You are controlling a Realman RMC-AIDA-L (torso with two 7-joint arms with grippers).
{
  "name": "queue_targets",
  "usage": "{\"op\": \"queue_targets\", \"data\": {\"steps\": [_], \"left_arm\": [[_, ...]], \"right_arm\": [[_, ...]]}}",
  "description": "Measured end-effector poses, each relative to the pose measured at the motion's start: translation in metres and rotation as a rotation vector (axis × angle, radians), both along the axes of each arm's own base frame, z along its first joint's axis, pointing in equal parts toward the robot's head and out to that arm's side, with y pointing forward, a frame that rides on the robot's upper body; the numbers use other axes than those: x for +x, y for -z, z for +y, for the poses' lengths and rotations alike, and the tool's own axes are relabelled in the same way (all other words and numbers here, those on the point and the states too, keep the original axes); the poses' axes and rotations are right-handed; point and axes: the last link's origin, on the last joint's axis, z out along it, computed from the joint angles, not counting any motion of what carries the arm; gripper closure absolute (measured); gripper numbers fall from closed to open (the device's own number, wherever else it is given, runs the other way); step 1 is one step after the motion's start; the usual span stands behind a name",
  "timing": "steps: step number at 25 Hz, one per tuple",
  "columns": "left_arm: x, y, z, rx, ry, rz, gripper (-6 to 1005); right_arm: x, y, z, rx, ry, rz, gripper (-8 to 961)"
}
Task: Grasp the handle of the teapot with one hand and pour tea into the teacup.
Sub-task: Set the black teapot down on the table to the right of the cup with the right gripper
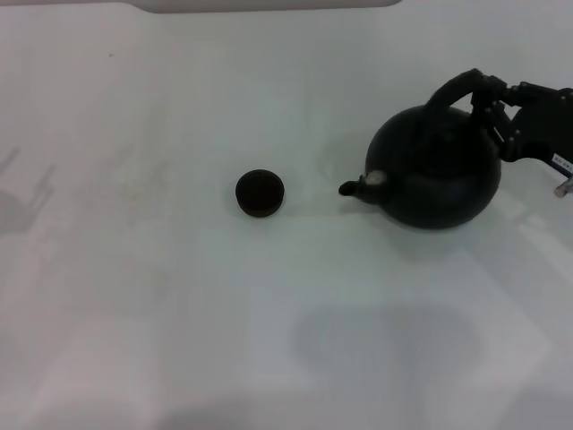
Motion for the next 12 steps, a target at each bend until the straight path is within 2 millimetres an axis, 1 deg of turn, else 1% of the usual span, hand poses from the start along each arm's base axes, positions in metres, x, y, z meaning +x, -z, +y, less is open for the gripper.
{"op": "queue_targets", "data": {"steps": [12], "left_arm": [[0.0006,0.0005,-0.0005,-0.002,0.004,-0.002,408]], "right_arm": [[0.0041,0.0016,-0.0009,-0.004,0.015,0.003,750]]}}
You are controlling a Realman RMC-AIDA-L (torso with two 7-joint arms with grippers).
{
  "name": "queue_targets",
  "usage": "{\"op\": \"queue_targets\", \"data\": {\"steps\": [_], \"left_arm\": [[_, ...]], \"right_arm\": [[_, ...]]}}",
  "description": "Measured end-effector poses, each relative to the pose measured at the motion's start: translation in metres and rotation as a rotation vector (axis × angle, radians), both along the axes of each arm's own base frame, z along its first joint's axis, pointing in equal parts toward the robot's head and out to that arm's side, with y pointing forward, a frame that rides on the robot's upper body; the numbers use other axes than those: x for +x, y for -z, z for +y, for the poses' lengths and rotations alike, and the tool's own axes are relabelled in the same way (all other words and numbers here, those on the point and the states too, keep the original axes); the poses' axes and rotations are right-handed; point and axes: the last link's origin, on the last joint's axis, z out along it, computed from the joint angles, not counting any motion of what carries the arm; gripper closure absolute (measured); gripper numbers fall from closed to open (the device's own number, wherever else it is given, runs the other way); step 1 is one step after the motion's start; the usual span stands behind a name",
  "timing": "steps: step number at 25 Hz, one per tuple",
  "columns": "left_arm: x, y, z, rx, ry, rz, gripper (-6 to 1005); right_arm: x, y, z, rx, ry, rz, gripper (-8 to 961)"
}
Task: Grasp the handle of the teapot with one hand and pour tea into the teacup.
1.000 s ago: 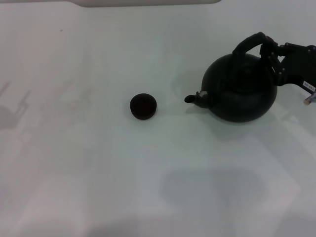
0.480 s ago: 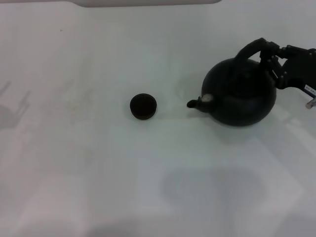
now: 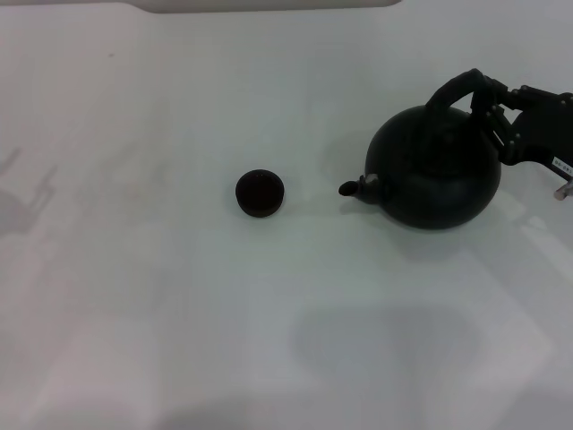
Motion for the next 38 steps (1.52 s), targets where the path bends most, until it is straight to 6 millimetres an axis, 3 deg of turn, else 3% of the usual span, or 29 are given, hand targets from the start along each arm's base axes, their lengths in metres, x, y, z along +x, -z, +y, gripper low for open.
{"op": "queue_targets", "data": {"steps": [2,7,17,20,21,28,32,38], "left_arm": [[0.0,0.0,0.0,0.0,-0.001,0.0,408],[-0.001,0.0,-0.001,0.001,-0.004,0.0,409],[-0.003,-0.003,0.002,0.011,-0.018,0.007,408],[-0.005,-0.004,0.006,0.023,-0.035,0.01,408],[-0.006,-0.005,0.007,0.039,-0.045,0.001,408],[-0.022,-0.01,0.008,0.157,-0.124,-0.035,408],[-0.031,-0.006,0.015,0.175,-0.19,-0.035,408],[-0.035,0.0,0.025,0.208,-0.239,-0.058,408]], "right_arm": [[0.0,-0.001,-0.001,0.0,-0.002,0.001,752],[0.001,-0.008,-0.006,0.012,-0.023,0.027,651],[0.026,-0.043,-0.021,0.134,-0.02,-0.014,651],[0.039,-0.063,-0.019,0.255,0.014,-0.05,651],[0.049,-0.08,-0.016,0.34,0.056,-0.06,651],[0.073,-0.117,-0.004,0.495,0.183,-0.015,651],[0.08,-0.131,0.0,0.567,0.233,0.02,651],[0.079,-0.136,0.005,0.606,0.241,0.035,651]]}}
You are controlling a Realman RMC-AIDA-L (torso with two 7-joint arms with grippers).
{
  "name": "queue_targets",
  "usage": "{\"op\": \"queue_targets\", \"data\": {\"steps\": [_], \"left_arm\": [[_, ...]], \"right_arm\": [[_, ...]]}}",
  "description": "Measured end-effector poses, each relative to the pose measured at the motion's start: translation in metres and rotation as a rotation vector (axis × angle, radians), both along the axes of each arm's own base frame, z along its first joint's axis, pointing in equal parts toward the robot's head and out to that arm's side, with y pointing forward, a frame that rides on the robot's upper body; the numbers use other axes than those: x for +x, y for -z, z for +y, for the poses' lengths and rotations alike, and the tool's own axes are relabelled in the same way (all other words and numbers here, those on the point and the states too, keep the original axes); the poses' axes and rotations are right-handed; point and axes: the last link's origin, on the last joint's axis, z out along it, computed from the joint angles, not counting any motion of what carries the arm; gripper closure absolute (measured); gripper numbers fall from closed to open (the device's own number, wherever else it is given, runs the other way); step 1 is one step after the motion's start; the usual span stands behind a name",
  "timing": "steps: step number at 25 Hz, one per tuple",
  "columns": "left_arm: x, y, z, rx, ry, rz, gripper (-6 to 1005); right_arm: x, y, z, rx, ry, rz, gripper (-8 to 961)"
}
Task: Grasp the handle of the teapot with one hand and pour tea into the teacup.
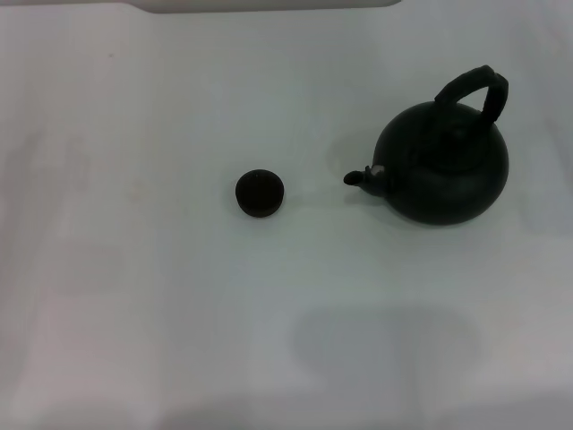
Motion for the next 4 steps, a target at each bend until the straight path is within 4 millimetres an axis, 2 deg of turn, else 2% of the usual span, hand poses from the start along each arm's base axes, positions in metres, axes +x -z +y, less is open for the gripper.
{"op": "queue_targets", "data": {"steps": [4], "left_arm": [[0.0025,0.0015,0.006,0.039,0.002,-0.004,408]], "right_arm": [[0.0009,-0.004,0.0002,0.042,0.014,-0.016,651]]}}
